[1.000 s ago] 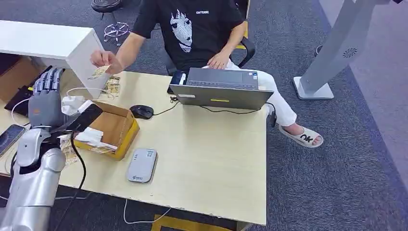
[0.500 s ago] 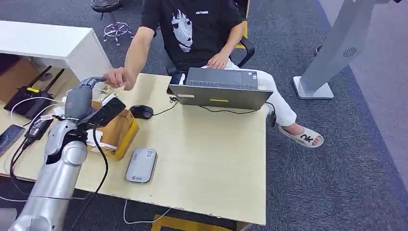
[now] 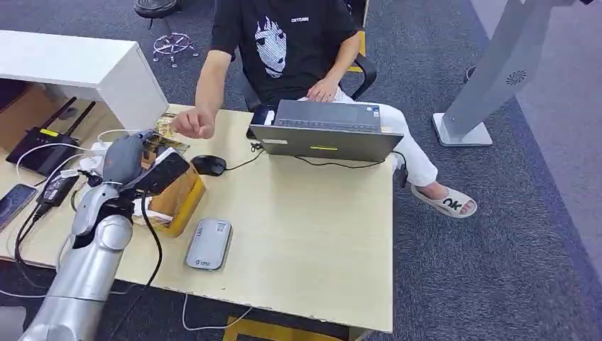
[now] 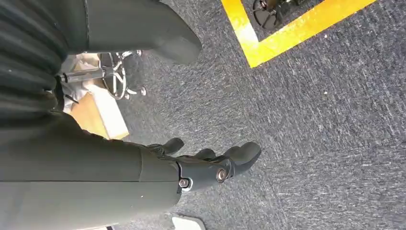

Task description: Pass the card to the sensor for recognition and then transmit it.

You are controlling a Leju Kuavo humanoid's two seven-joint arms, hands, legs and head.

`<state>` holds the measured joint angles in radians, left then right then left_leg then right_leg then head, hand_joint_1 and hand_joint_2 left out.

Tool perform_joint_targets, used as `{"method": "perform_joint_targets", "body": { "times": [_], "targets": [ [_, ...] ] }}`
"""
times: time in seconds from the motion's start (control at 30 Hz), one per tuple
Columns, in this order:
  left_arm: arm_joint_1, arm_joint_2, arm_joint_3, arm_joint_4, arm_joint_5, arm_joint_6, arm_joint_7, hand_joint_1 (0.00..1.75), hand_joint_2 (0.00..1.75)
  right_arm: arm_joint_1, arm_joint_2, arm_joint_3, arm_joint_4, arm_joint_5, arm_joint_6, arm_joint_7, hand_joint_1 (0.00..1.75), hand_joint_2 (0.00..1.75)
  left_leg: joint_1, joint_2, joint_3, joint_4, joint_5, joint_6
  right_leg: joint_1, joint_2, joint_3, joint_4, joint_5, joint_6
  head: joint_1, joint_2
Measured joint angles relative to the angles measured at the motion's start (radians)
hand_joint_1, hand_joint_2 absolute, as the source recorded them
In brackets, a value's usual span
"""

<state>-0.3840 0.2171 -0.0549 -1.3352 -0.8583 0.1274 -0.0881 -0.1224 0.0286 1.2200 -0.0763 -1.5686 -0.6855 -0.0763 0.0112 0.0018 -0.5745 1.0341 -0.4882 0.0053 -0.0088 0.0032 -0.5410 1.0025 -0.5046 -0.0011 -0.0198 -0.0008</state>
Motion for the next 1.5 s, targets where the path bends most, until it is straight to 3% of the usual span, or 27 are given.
{"method": "perform_joint_targets", "body": {
  "times": [0.23, 0.33, 0.53, 0.83, 1.1, 1.5],
  "targets": [
    [0.019, -0.011, -0.026, 0.000, -0.021, -0.001, -0.006, 1.75, 1.75, 0.000, 0.001, 0.000, 0.000, -0.002, 0.000, 0.000, 0.00, 1.75, 0.000, 0.000, 0.000, 0.000, 0.000, 0.000, 0.000, 0.000, 0.000, 0.000, 0.000, 0.000, 0.000, 0.000],
    [0.023, -0.014, -0.052, -0.007, -0.032, -0.043, -0.006, 1.75, 1.75, 0.000, 0.001, 0.000, 0.000, -0.002, 0.000, 0.001, 0.00, 1.75, 0.000, 0.000, 0.000, 0.000, 0.000, 0.000, 0.000, 0.000, 0.000, 0.000, 0.000, 0.000, 0.000, 0.000],
    [0.036, -0.018, -0.207, -0.009, -0.060, -0.138, 0.045, 1.75, 1.75, 0.000, 0.006, -0.014, 0.000, -0.002, 0.000, 0.003, 0.00, 1.75, 0.000, 0.000, 0.000, 0.000, 0.000, 0.000, 0.000, -0.001, 0.000, 0.000, 0.000, 0.000, 0.000, 0.000],
    [0.067, -0.011, -0.394, 0.008, -0.055, -0.147, 0.054, 1.75, 1.75, 0.000, 0.014, -0.025, 0.003, -0.002, 0.000, 0.004, 0.00, 1.75, 0.000, 0.000, 0.000, 0.000, 0.000, 0.000, 0.000, -0.001, 0.000, 0.000, 0.000, 0.000, 0.000, 0.000],
    [0.085, 0.004, -0.446, 0.046, -0.077, -0.146, 0.088, 1.75, 1.75, 0.000, 0.018, -0.029, 0.011, -0.002, -0.001, 0.005, 0.00, 1.75, 0.000, -0.001, 0.000, 0.000, 0.000, 0.000, 0.000, -0.001, 0.000, 0.000, 0.000, 0.000, 0.000, 0.000],
    [0.084, 0.027, -0.456, 0.072, -0.136, -0.128, 0.137, 1.75, 1.75, 0.000, 0.023, -0.032, 0.016, -0.002, -0.001, 0.006, 0.00, 1.75, 0.000, 0.000, 0.000, 0.000, 0.000, 0.000, 0.000, 0.000, 0.000, 0.000, 0.000, 0.000, 0.000, 0.000]
  ]
}}
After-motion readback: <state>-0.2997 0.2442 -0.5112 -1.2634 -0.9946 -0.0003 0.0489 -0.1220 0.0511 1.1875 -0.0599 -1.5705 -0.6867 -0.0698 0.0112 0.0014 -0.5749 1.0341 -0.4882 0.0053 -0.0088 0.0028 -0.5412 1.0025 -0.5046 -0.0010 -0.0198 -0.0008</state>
